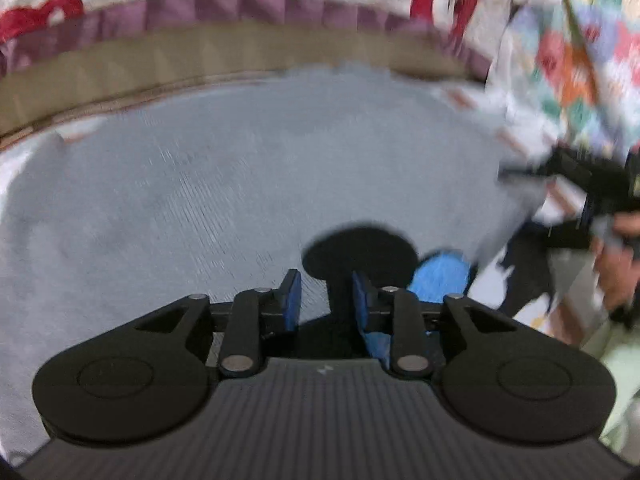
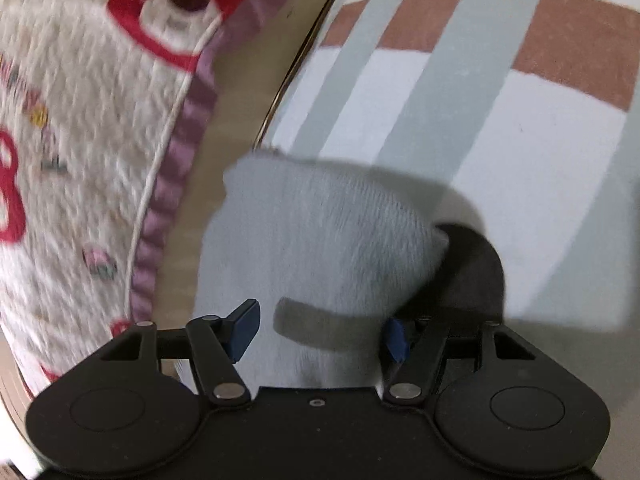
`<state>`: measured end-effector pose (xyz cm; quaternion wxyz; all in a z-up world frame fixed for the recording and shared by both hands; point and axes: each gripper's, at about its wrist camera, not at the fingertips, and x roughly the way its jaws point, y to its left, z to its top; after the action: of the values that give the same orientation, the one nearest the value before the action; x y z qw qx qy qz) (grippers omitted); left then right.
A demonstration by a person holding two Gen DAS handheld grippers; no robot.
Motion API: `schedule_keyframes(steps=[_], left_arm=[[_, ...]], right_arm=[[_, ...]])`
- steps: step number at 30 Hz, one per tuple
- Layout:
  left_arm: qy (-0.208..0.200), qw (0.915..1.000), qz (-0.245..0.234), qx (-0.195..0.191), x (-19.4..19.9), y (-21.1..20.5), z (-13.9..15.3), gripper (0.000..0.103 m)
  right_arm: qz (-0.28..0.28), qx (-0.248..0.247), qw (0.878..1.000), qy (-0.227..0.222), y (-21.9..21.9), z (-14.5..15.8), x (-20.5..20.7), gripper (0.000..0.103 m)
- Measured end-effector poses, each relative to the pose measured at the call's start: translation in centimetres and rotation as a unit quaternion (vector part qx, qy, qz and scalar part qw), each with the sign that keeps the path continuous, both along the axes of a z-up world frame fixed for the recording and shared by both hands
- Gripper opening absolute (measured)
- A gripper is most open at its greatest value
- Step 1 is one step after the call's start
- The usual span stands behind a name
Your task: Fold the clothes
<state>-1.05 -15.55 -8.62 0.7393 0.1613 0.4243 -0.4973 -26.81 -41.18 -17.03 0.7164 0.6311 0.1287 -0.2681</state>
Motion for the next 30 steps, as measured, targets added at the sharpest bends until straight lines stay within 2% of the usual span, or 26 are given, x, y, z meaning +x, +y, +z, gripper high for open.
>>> schedule_keyframes(steps=[4,5,6,9,12,13,14,15,16,18,21,22,23,24,27,30], left_arm=[[0.031,0.9994,0.015,0.008,0.8,0.2,-0.7,0.028],[0.041,0.9989,0.021,0.007,1.1,0.4,-0.6,0.028],[0.050,0.9983,0.029,0.004,1.5,0.7,-0.6,0.028],[0.062,0.9972,0.041,0.002,2.3,1.0,-0.8,0.028],[0.054,0.9977,0.040,0.001,2.2,0.7,-0.8,0.028],[0.051,0.9979,0.039,0.000,2.1,0.6,-0.9,0.028],[0.048,0.9981,0.039,-0.001,2.0,0.6,-0.9,0.028],[0.047,0.9981,0.039,-0.003,1.9,0.5,-1.0,0.029],[0.045,0.9982,0.040,-0.006,1.9,0.5,-1.1,0.029],[0.049,0.9979,0.042,-0.010,2.0,0.6,-1.1,0.030],[0.058,0.9972,0.045,-0.014,2.2,0.6,-1.2,0.031],[0.062,0.9968,0.047,-0.016,2.2,0.6,-1.3,0.031],[0.067,0.9964,0.049,-0.017,2.3,0.6,-1.3,0.031],[0.071,0.9960,0.051,-0.019,2.4,0.7,-1.3,0.031],[0.089,0.9940,0.059,-0.025,2.8,0.9,-1.5,0.031],[0.111,0.9911,0.067,-0.031,3.4,1.1,-1.7,0.031]], right_arm=[[-0.035,0.008,0.999,-0.024,-0.6,-0.5,0.0,0.067],[-0.025,-0.002,1.000,-0.017,-0.7,-0.4,0.2,0.063],[-0.015,-0.011,1.000,-0.010,-0.7,-0.4,0.5,0.051],[0.013,-0.042,0.999,0.008,-0.9,-0.1,1.1,0.025],[0.025,-0.064,0.998,0.003,-0.9,0.5,0.6,0.023],[0.028,-0.067,0.997,0.009,-0.9,0.5,0.6,0.024],[0.032,-0.069,0.997,0.016,-0.9,0.4,0.7,0.032],[0.036,-0.069,0.997,0.024,-0.9,0.2,1.0,0.045],[0.041,-0.068,0.997,0.020,-0.9,0.0,1.2,0.046],[0.048,-0.071,0.996,0.007,-0.9,-0.1,1.7,0.066],[0.058,-0.090,0.994,0.012,-1.0,0.1,3.7,0.071],[0.067,-0.096,0.993,0.020,-1.0,0.3,4.4,0.067],[0.075,-0.103,0.991,0.029,-1.0,0.5,5.2,0.036],[0.084,-0.109,0.990,0.037,-1.1,0.7,5.9,0.026],[0.110,-0.189,0.975,0.052,0.3,3.3,6.8,0.024],[0.163,-0.290,0.936,0.117,2.3,6.2,8.2,0.023]])
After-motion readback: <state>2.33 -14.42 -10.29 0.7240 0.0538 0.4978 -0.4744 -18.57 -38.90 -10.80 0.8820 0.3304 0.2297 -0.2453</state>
